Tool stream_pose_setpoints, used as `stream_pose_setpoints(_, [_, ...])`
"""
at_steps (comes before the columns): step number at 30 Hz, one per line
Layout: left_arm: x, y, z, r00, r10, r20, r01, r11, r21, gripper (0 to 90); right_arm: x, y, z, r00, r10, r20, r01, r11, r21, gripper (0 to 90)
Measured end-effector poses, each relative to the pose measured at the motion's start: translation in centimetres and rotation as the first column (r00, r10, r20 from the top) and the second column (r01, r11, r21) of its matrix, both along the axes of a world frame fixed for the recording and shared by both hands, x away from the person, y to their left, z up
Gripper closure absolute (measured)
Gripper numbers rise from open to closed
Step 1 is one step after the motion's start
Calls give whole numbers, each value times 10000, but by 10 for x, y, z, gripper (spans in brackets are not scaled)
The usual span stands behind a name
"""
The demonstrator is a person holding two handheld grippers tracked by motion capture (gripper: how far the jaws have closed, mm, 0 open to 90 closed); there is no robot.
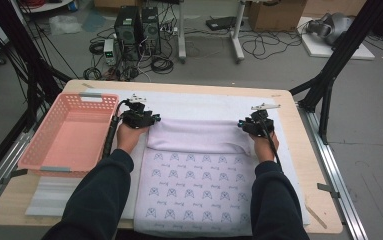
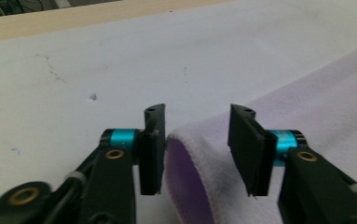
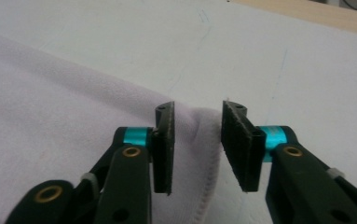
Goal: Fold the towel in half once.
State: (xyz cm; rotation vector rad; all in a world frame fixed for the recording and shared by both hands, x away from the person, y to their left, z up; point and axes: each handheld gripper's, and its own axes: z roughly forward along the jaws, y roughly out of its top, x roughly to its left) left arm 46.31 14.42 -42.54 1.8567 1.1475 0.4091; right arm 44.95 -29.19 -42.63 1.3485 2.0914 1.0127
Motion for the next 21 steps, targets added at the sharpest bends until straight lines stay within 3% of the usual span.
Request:
stream_pose_setpoints(2, [-4,1,3,9997,-171,-155,170,9998,-57,496,-5,-2,5,9998,-14,187,11,9999,161,596])
stream_pose_setpoints(4, [-11,-1,6,9993,-354,115,356,9992,-159,486,-9,-3,10,9996,118,249,-121,9998,138,584])
stream_pose_setpoints(6, [-21,-1,8,9982,-591,138,597,9974,-409,484,-15,-5,14,9989,283,378,-293,9992,269,583])
stream_pose_setpoints(9, [-36,-5,6,9936,-1092,301,1099,9937,-219,497,-26,-8,17,9970,684,364,-706,9955,636,583])
stream_pose_setpoints(12, [-50,-8,5,9910,-1296,326,1300,9915,-106,496,-39,-9,18,9920,1208,377,-1235,9890,817,584])
stream_pose_setpoints(14, [-58,-10,2,9882,-1478,396,1478,9890,32,492,-49,-11,17,9863,1602,399,-1636,9808,1065,581])
stream_pose_setpoints(16, [-63,-9,-3,9867,-1614,202,1607,9866,286,485,-55,-10,17,9823,1870,-115,-1847,9768,1081,552])
stream_pose_setpoints(19, [-69,-8,-12,9869,-1609,59,1608,9867,227,481,-69,-10,15,9733,2293,-59,-2271,9671,1151,575])
stream_pose_setpoints(21, [-72,-8,-16,9827,-1835,-232,1844,9816,488,526,-75,-10,11,9672,2535,-180,-2493,9601,1268,574])
